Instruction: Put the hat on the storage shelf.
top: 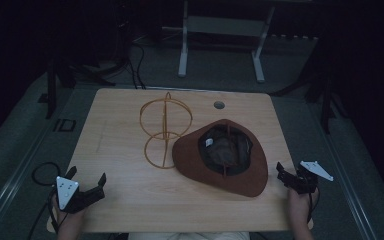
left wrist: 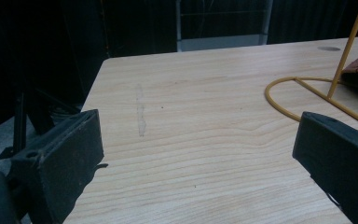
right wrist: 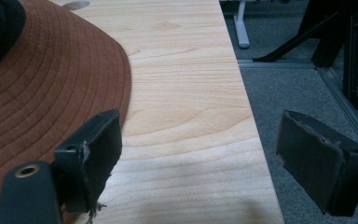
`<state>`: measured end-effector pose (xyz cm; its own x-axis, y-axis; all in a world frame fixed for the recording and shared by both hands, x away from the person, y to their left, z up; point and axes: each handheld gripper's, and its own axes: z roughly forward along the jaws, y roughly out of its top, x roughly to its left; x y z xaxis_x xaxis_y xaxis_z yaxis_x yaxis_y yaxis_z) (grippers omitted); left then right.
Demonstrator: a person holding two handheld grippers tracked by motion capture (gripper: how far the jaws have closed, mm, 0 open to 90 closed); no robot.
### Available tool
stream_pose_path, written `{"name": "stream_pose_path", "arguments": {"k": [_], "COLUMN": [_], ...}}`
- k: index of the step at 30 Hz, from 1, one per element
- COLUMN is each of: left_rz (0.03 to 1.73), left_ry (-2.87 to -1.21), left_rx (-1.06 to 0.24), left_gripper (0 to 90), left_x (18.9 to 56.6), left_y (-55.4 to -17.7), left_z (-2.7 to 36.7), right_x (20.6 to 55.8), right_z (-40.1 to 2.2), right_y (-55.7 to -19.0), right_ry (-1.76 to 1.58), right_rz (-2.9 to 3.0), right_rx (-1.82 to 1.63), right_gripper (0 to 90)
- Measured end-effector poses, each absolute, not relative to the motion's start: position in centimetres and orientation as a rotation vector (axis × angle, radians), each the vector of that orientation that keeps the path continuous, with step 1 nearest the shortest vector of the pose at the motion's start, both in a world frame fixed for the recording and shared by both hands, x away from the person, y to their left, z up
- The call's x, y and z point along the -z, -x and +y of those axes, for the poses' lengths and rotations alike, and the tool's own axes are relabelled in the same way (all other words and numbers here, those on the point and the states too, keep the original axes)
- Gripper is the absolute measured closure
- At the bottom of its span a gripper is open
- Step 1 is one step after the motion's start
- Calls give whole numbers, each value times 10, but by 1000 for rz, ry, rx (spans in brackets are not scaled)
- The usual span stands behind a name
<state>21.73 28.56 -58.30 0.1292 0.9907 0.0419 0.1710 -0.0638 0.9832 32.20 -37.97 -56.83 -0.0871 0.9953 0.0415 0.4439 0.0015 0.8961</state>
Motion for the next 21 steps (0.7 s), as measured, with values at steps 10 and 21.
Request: {"name": "stream_pose_path", "arguments": {"k": [10, 21], "left_rz": [1246, 1203], "left_ry": [-1479, -1475], "left_rx": [-1108, -1098], "left_gripper": [36, 36], "left_x": [583, 577], "left_y": [-218, -213], "left_z": [281, 263], "right_x": [567, 539], "right_z": [-373, -356], "right_y": [-326, -333], "right_ry": [-1530, -1471], "right_rz": [1665, 1726], "right_rx": [-1006, -1001], "right_gripper": [148, 140]}}
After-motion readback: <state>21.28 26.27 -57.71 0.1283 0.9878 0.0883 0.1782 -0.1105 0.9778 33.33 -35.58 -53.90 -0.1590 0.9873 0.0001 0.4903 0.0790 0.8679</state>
